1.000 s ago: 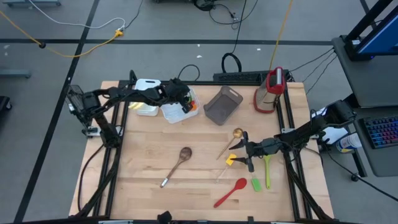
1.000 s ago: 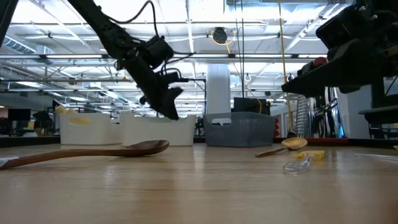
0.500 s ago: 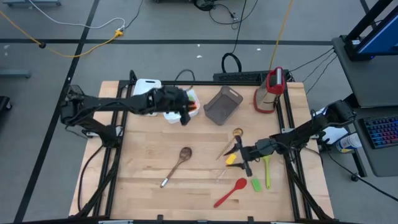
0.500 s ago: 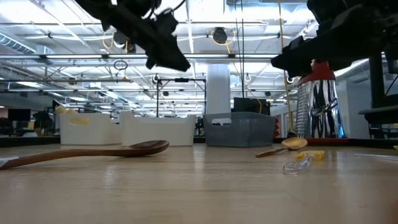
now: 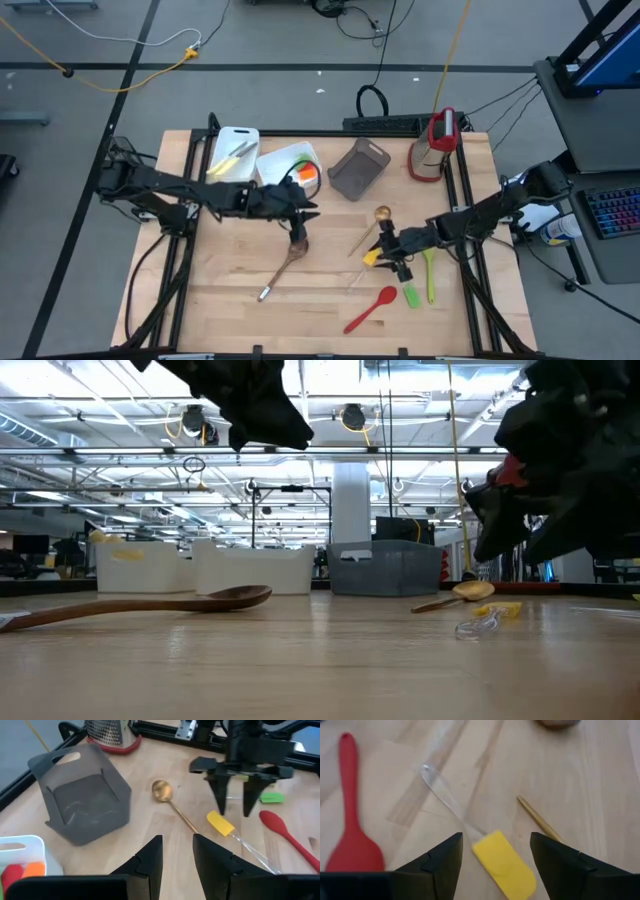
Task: Pick & Place Kitchen Items
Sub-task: Put the yellow spatula into the right white bin
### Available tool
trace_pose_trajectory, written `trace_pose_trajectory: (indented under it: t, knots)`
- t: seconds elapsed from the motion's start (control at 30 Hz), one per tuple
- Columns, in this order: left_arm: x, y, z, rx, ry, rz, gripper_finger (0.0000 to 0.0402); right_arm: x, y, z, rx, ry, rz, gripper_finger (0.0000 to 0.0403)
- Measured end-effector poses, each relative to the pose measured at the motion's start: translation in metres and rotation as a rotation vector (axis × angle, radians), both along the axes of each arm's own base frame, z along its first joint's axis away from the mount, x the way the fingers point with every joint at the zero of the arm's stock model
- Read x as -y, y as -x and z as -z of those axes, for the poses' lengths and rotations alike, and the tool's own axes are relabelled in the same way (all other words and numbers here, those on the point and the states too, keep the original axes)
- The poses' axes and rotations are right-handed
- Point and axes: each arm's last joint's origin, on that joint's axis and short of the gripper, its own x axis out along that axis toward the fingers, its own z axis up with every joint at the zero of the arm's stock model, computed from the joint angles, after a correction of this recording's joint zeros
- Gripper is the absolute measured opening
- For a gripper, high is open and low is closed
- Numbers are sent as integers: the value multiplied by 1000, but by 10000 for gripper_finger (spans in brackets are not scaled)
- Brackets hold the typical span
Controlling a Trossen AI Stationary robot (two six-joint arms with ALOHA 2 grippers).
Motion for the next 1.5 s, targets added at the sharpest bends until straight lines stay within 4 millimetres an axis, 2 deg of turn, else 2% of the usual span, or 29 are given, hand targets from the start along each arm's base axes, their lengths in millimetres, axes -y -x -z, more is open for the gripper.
trace_pose_trajectory:
  t: [0.33,0.67,1.1,1.5]
  knots:
    - [22,3,0,17,-8,-52,113,14,5,10,-64,-4,75,271]
    - [33,5,-1,24,-12,-49,113,21,12,19,-8,-41,114,270]
    - [71,14,-1,23,-56,74,113,23,19,25,-6,-78,140,270]
    - [79,17,-1,26,-88,47,113,23,22,28,-12,-103,160,270]
